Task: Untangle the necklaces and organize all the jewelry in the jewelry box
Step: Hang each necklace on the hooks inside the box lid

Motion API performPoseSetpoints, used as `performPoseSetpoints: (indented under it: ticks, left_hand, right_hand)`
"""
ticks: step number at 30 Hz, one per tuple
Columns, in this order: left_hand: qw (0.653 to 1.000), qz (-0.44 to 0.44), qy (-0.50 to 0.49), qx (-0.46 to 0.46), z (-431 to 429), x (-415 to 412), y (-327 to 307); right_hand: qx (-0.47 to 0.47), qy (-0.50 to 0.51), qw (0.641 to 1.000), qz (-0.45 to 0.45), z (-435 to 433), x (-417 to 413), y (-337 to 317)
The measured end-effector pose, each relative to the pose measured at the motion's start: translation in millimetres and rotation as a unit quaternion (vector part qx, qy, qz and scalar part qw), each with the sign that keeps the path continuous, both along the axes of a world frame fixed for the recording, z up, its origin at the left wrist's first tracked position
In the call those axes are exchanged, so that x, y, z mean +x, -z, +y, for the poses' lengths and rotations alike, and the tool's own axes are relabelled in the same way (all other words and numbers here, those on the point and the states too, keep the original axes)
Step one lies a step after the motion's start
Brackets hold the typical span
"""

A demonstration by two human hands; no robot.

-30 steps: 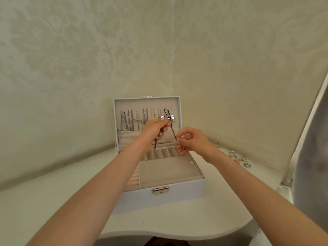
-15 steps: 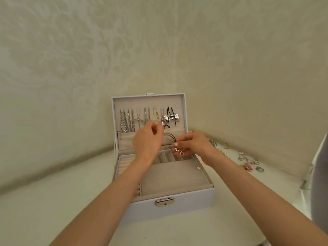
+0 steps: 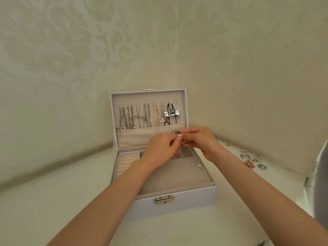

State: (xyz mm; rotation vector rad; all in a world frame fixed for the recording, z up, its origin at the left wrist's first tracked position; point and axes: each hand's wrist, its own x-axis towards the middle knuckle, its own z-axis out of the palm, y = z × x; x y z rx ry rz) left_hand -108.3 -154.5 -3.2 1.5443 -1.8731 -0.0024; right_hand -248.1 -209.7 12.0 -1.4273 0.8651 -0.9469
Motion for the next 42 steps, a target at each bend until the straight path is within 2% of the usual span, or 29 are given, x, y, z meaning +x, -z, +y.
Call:
performPoseSetpoints:
  ticks: [3,5,8,13,20,27,34,42]
  left_hand:
    - [0.984,0.172,0.002,0.04,-1.9,-0.4,-2.0]
    - [0.954,0.287,0.028,0.082,-2.9,-1.2,-4.5]
    - [0.926,0.356,0.058,0.108,-3.9,-0.4,-3.9]
    - [0.91,0.397,0.05,0.109,-1.1,2.6,-4.3]
    - [0.865,0.487,0.043,0.114,1.8,5.4,-10.4]
    - [0.829,0.551,0.033,0.093,2.4,7.6,-15.6]
    - [0.868,0.487,0.033,0.092,6.6,4.9,-16.1]
    - [0.867,0.479,0.046,0.129,5.7,4.5,-15.0]
  right_hand:
    - [-0.017,0.001,1.0,-0.002,0.0,-2.2,-1.0]
    - [-0.023,0.0,1.0,-0.001,0.6,-2.2,-0.1]
    - [-0.03,-0.004,1.0,0.0,4.6,-2.3,0.3]
    - [-0.044,-0.012,0.999,0.012,9.7,-0.1,0.8]
    - [-0.043,0.043,0.997,-0.042,7.5,-2.9,4.0]
    - [-0.031,0.038,0.997,-0.054,7.7,-5.6,9.3]
    - [-0.031,0.021,0.996,-0.084,11.9,-0.2,6.6]
    - [-0.065,0.036,0.993,-0.091,13.1,4.5,4.9]
